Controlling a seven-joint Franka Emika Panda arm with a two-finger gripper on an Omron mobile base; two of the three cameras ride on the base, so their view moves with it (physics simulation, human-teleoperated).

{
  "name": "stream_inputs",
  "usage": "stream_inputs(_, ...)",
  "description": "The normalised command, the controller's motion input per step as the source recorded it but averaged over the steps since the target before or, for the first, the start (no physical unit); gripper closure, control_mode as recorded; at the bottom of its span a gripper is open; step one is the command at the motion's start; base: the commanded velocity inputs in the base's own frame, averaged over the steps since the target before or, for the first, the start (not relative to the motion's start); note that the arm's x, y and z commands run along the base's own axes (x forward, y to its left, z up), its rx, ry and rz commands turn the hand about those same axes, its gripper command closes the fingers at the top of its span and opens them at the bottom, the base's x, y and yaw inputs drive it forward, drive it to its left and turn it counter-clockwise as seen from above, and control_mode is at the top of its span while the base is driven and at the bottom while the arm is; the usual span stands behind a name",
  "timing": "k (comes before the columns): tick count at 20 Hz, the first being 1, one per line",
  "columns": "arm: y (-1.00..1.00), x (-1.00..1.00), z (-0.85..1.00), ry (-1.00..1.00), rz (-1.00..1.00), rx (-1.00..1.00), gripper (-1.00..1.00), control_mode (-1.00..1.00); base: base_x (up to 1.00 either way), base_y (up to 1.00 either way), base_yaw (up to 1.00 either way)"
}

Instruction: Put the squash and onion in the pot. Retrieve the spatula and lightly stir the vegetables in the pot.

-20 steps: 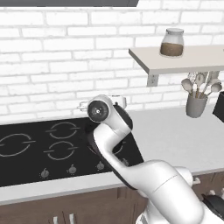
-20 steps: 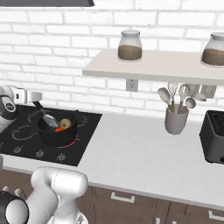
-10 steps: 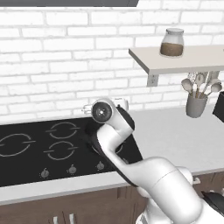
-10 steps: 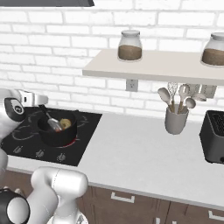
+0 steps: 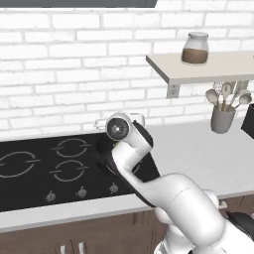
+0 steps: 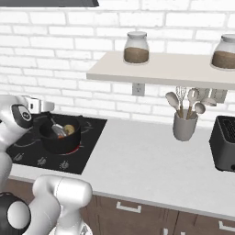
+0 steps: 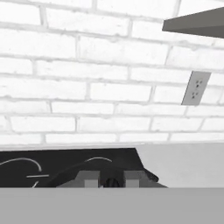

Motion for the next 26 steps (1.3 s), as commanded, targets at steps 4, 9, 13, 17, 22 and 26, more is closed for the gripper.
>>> stream_inputs(4,0.0,0.27,0.0,-0.08,0.04,0.01,1.0,-1.0,0.0,0.0,0.0)
stream_inputs(9,0.0,0.32,-0.24,0.0,0.0,0.0,1.0,-1.0,0.0,0.0,0.0)
stream_inputs(13,0.0,0.34,-0.36,0.0,0.0,0.0,1.0,-1.0,0.0,0.0,0.0)
stream_inputs(17,0.07,0.2,-0.18,0.0,0.01,0.0,1.0,-1.0,0.0,0.0,0.0)
stream_inputs(22,0.2,0.03,-0.23,0.03,0.02,0.02,1.0,-1.0,0.0,0.0,0.0)
stream_inputs(26,0.36,-0.18,-0.28,0.12,0.02,0.13,1.0,-1.0,0.0,0.0,0.0)
